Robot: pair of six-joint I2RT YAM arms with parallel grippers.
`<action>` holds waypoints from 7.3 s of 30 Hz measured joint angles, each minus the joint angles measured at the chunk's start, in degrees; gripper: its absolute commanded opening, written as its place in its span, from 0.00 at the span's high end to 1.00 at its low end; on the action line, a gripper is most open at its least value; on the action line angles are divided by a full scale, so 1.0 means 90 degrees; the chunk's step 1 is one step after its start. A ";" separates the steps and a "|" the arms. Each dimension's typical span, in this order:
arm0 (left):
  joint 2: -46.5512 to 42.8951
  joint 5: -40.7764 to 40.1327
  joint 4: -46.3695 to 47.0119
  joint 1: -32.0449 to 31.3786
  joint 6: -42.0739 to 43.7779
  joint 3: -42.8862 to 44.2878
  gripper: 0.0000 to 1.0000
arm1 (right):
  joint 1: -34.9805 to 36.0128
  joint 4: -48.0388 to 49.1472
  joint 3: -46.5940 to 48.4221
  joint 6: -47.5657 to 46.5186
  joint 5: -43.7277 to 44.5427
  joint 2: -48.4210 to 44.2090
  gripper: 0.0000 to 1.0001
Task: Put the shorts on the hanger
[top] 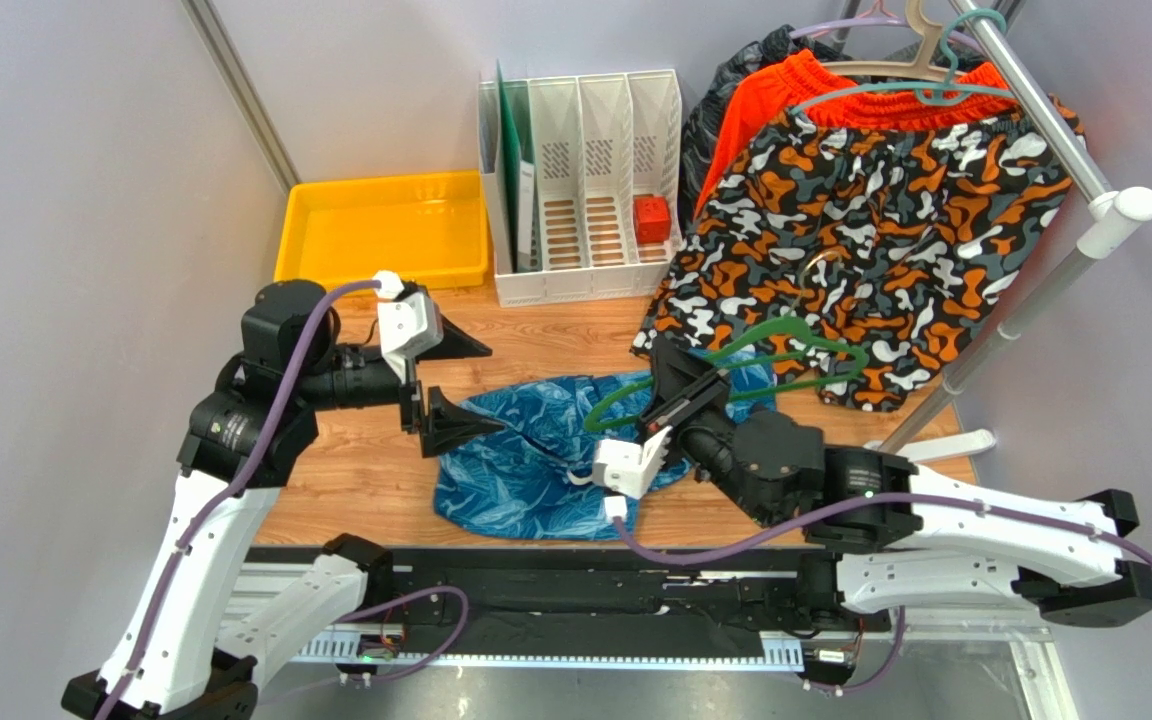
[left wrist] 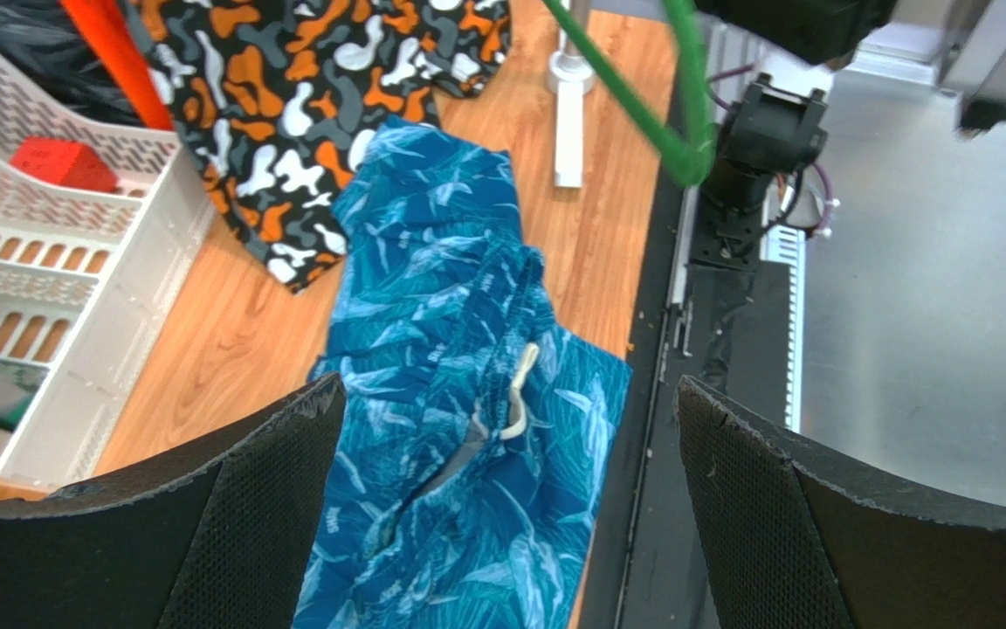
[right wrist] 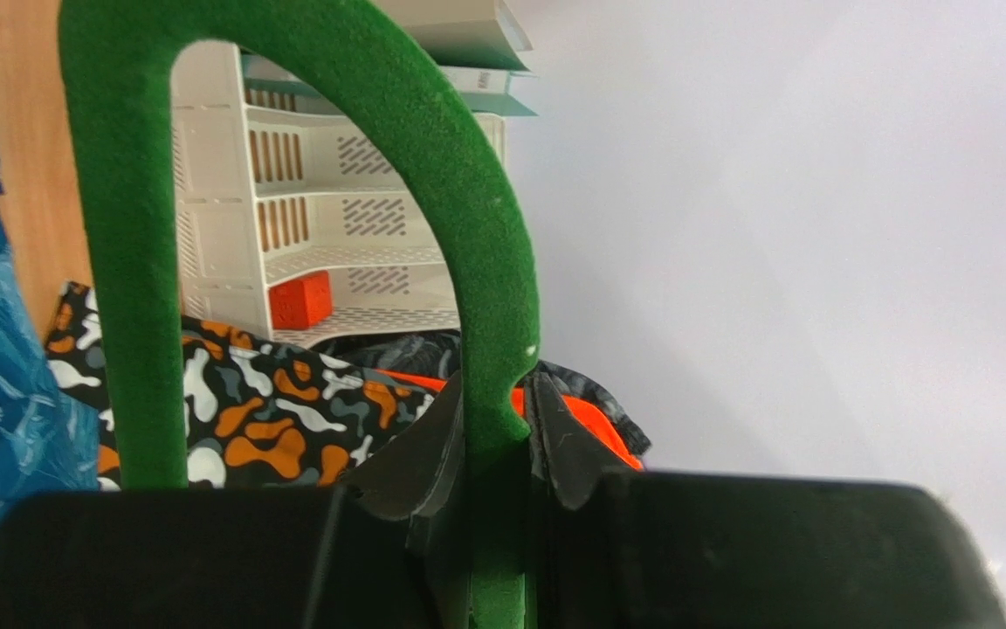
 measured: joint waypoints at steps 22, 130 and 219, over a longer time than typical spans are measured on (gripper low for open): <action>0.0085 -0.0376 0.0767 -0.1370 -0.1039 -0.1270 0.30 | 0.0444 0.0610 -0.0124 0.0117 0.0525 0.1440 1.00; 0.2744 -0.1620 -0.0777 0.0114 0.3235 -0.1535 0.47 | -0.4784 -0.5678 0.2227 0.3730 -0.6686 0.1790 1.00; 0.2283 -0.2033 -0.1552 -0.0347 0.4728 -0.1715 1.00 | -0.4194 -0.3881 0.1231 0.4852 -0.7475 0.2256 1.00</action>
